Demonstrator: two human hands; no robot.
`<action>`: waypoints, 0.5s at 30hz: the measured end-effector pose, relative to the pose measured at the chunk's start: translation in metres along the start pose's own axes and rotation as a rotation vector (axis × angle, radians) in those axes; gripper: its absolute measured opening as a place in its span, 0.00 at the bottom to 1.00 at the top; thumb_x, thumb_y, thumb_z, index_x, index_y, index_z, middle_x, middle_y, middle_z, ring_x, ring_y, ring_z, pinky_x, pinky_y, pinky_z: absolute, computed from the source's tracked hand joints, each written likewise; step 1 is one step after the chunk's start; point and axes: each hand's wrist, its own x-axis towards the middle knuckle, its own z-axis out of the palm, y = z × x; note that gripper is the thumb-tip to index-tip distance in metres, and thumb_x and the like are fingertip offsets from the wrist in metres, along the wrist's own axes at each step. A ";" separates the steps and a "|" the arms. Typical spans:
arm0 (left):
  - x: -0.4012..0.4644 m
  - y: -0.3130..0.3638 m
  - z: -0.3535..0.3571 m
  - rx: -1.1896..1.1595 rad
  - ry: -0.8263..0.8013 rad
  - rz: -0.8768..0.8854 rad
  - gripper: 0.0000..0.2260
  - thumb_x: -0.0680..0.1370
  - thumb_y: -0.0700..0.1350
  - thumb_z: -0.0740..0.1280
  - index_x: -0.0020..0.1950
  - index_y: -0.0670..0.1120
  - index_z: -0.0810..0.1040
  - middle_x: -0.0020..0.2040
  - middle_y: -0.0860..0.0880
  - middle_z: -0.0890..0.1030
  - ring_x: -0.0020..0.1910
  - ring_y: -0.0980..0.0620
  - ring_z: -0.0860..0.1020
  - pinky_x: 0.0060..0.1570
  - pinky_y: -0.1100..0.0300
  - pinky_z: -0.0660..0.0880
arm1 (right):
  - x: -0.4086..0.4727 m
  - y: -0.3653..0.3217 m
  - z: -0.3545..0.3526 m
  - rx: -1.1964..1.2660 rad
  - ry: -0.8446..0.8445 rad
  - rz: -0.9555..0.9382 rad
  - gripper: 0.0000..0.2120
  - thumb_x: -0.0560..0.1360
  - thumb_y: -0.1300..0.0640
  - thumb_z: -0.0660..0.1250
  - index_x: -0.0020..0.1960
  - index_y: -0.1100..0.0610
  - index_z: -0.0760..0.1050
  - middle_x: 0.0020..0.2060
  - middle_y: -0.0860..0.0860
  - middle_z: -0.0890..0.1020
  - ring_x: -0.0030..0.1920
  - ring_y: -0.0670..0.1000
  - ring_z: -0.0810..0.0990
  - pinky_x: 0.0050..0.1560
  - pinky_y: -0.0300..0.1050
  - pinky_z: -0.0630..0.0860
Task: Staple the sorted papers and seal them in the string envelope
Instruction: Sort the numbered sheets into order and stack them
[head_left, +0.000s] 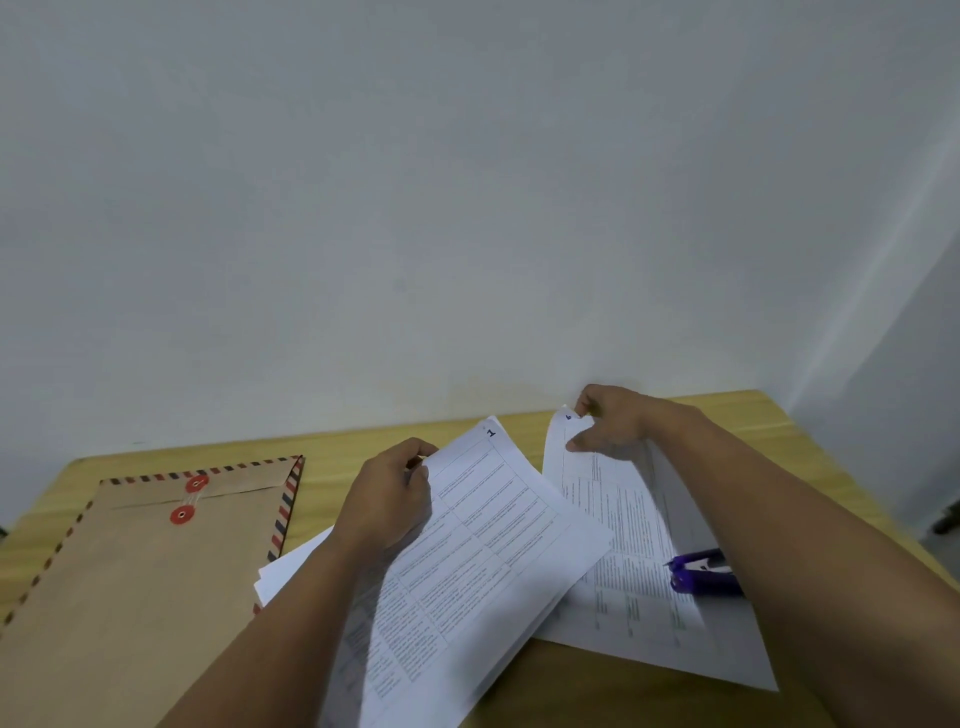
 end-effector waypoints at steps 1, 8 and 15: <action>0.000 0.000 0.000 0.001 0.001 0.002 0.14 0.82 0.37 0.61 0.50 0.55 0.80 0.36 0.66 0.81 0.34 0.62 0.78 0.36 0.63 0.70 | 0.000 -0.002 0.003 -0.020 0.060 0.000 0.20 0.70 0.40 0.78 0.55 0.45 0.74 0.55 0.41 0.80 0.56 0.49 0.78 0.59 0.54 0.66; 0.001 -0.003 0.002 -0.026 -0.002 -0.003 0.15 0.82 0.36 0.61 0.49 0.56 0.80 0.33 0.64 0.80 0.30 0.61 0.75 0.36 0.59 0.71 | -0.004 -0.005 0.018 -0.086 0.346 -0.057 0.07 0.81 0.47 0.66 0.48 0.48 0.79 0.41 0.41 0.82 0.54 0.49 0.80 0.57 0.56 0.61; -0.011 0.020 -0.012 -0.041 0.026 0.036 0.14 0.82 0.37 0.61 0.50 0.54 0.80 0.35 0.65 0.80 0.29 0.61 0.74 0.31 0.68 0.68 | -0.027 -0.016 -0.011 -0.074 0.553 -0.099 0.11 0.78 0.55 0.65 0.37 0.47 0.78 0.46 0.45 0.80 0.50 0.50 0.78 0.51 0.52 0.60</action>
